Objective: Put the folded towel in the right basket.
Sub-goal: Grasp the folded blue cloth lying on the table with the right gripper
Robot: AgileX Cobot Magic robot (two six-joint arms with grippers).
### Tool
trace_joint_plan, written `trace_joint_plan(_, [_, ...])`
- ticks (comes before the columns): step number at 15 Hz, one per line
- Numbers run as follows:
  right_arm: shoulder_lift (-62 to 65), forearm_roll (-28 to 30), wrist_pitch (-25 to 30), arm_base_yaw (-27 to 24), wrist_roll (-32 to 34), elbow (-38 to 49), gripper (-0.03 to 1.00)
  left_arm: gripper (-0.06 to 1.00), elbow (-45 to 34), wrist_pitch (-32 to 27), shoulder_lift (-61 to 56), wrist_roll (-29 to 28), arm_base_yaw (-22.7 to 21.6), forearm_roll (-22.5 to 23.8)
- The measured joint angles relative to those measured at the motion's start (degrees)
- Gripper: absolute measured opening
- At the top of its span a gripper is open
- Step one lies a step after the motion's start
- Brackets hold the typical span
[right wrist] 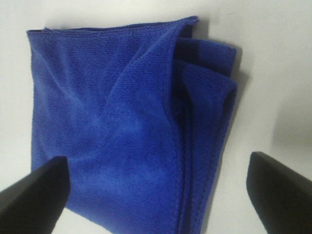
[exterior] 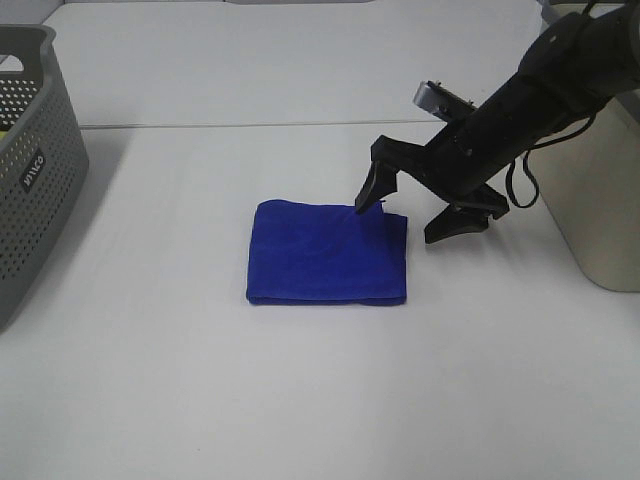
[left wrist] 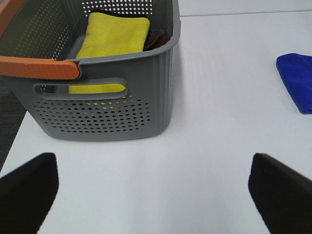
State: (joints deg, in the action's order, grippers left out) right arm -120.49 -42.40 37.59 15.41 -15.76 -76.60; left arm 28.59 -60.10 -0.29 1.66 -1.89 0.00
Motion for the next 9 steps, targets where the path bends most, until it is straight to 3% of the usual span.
trace_joint_plan(9, [-4.81, 1.03, -0.40, 0.00, 0.29, -2.06, 0.92, 0.99, 0.00, 0.00, 0.00, 0.00, 0.00, 0.00])
